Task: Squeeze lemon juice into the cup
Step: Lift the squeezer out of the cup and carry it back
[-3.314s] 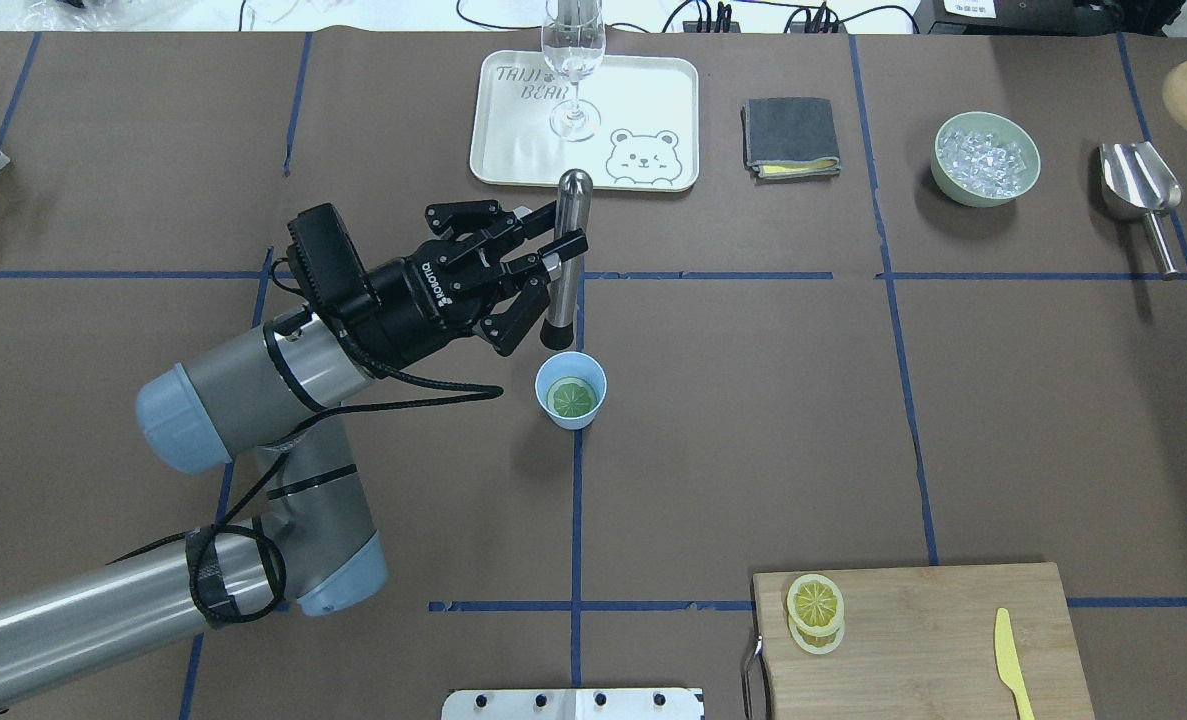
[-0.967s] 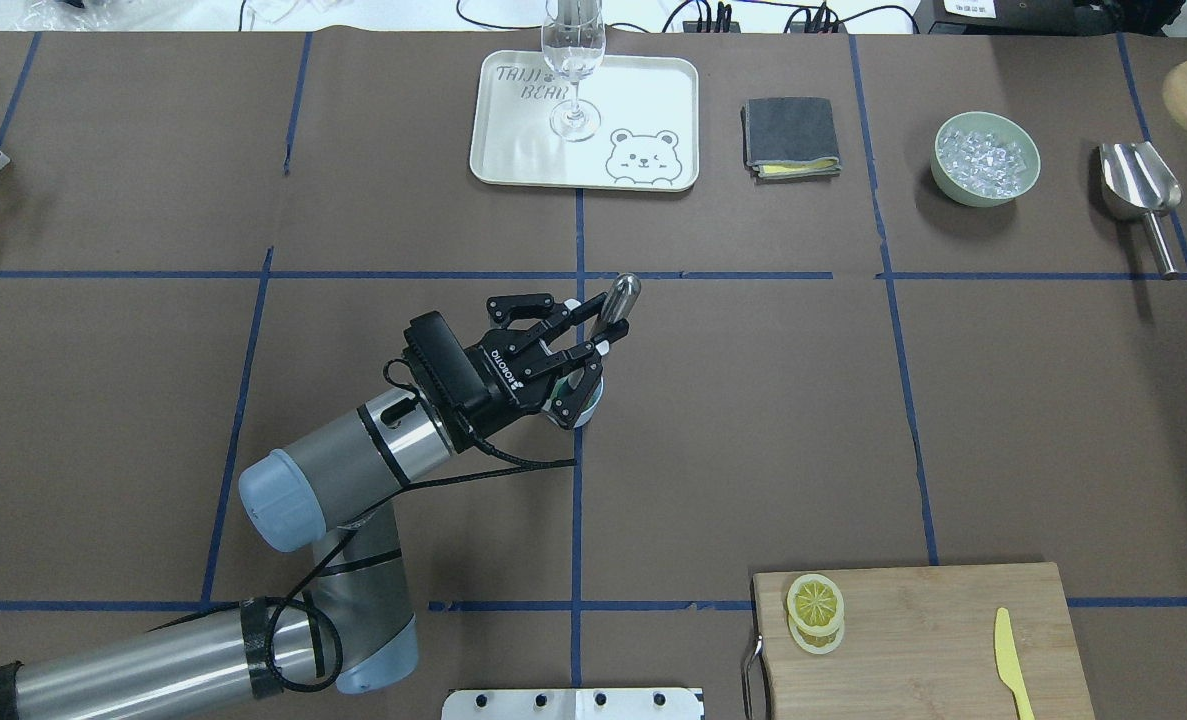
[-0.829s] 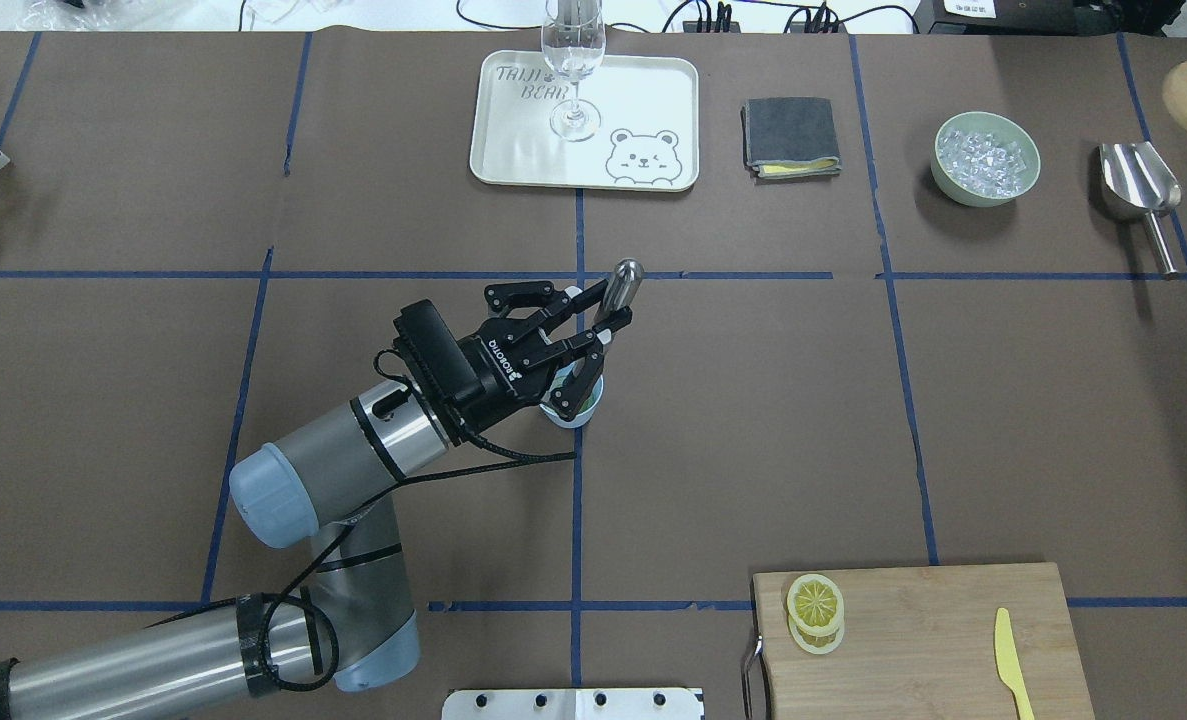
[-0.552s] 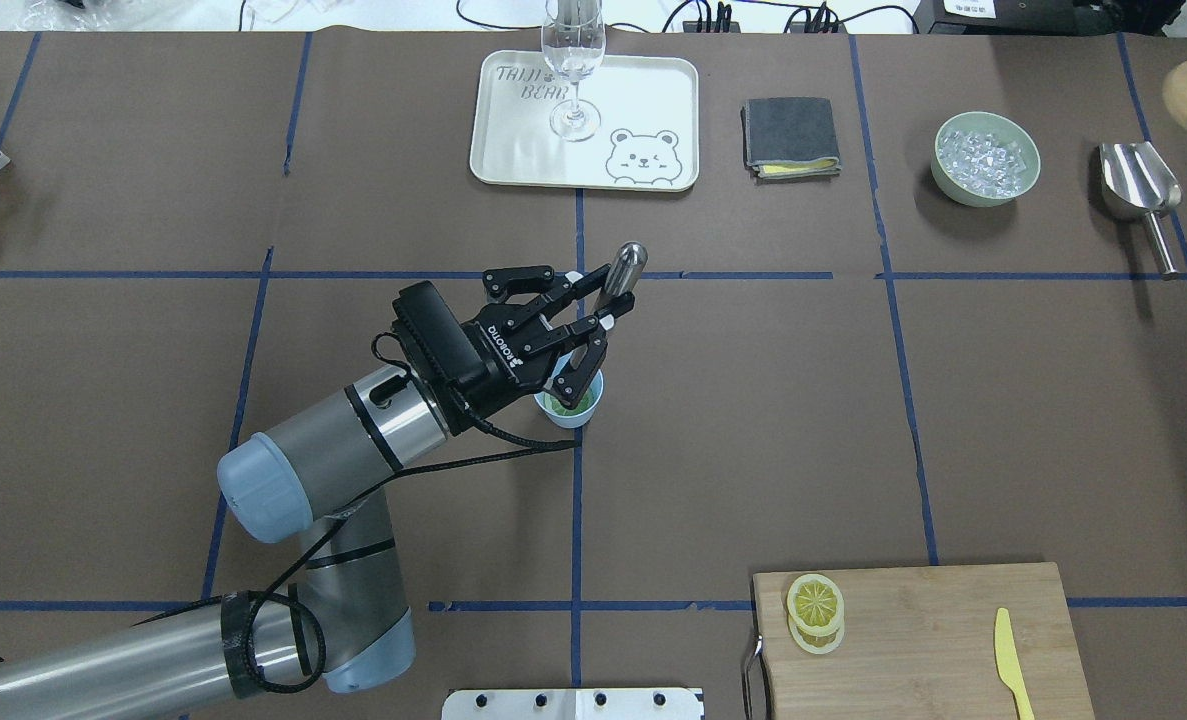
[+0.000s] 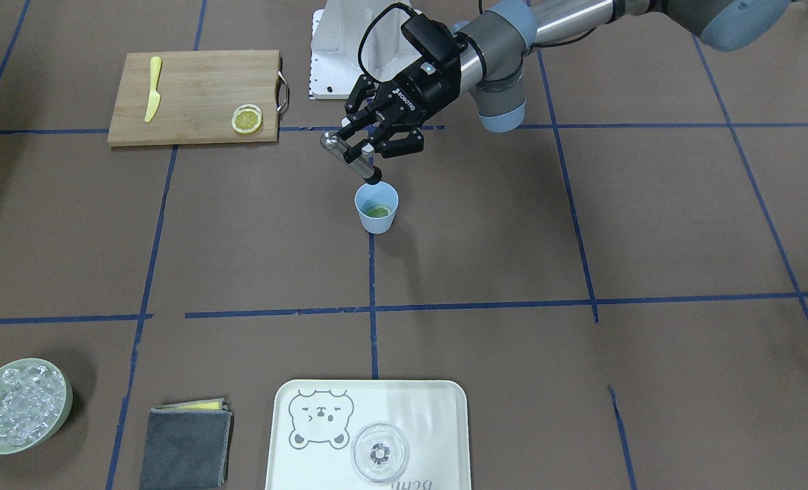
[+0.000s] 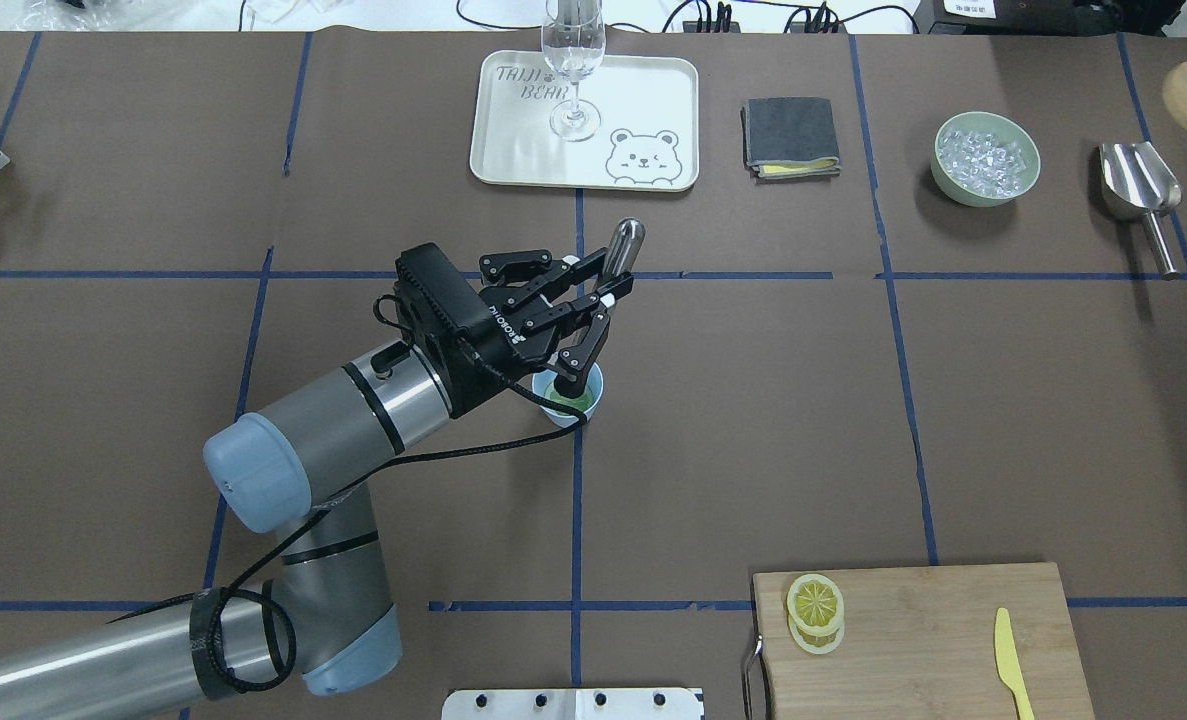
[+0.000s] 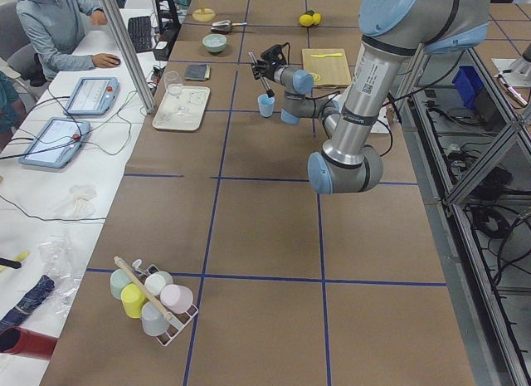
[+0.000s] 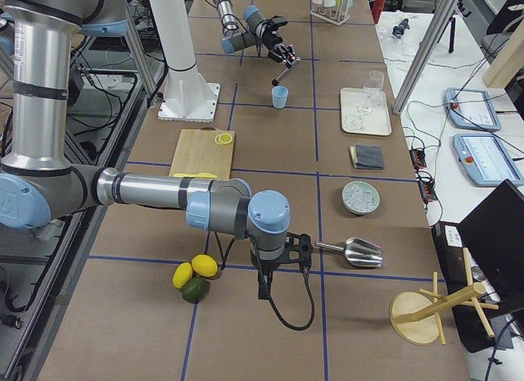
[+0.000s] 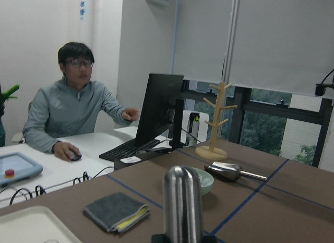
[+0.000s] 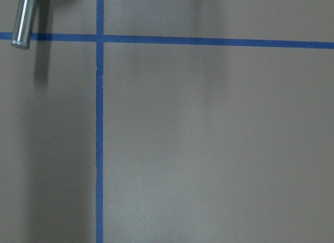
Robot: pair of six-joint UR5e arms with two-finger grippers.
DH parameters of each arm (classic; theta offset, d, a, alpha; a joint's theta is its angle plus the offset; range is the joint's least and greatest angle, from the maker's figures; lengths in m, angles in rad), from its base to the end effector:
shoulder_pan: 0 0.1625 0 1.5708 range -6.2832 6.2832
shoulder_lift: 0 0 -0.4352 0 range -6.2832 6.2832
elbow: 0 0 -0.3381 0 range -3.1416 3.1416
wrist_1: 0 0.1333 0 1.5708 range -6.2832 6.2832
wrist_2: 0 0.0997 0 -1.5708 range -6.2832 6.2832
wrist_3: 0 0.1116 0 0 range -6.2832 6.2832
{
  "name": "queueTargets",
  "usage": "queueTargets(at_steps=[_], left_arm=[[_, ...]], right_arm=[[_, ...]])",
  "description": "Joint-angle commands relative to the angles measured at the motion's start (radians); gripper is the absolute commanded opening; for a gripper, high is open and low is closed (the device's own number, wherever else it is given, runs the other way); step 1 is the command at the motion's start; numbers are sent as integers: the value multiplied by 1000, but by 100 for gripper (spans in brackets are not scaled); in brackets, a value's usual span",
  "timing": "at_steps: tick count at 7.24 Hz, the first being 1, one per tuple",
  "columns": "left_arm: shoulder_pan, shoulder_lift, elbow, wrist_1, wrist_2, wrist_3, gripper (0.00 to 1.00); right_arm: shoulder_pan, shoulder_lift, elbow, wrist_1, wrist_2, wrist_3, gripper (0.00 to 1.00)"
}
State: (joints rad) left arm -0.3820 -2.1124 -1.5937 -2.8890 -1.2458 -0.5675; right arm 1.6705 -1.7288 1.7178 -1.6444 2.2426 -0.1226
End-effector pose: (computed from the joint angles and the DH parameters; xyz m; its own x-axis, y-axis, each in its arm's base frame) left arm 0.4753 -0.3730 0.2272 0.3826 0.7075 -0.5942 0.5816 0.3153 0.7499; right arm 0.0995 -0.3534 0.6915 0.7799 0.0080 0.6258 -0.0038 1.0000 -0.0080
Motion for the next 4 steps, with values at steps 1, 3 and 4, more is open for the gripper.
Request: queueTargets(at_steps=[1,3,4], left_arm=[[-35,67,-90,331,-14,-142,0],[-160,69,-153,656,-303,-307,0],[-216,72,-161,810,-387,-366,0]], right_arm=[[0,-3,-1,0,2,-2,100],[0,-6,-1,0,2,-2,100],[0,-8,-1,0,3,-2,100]])
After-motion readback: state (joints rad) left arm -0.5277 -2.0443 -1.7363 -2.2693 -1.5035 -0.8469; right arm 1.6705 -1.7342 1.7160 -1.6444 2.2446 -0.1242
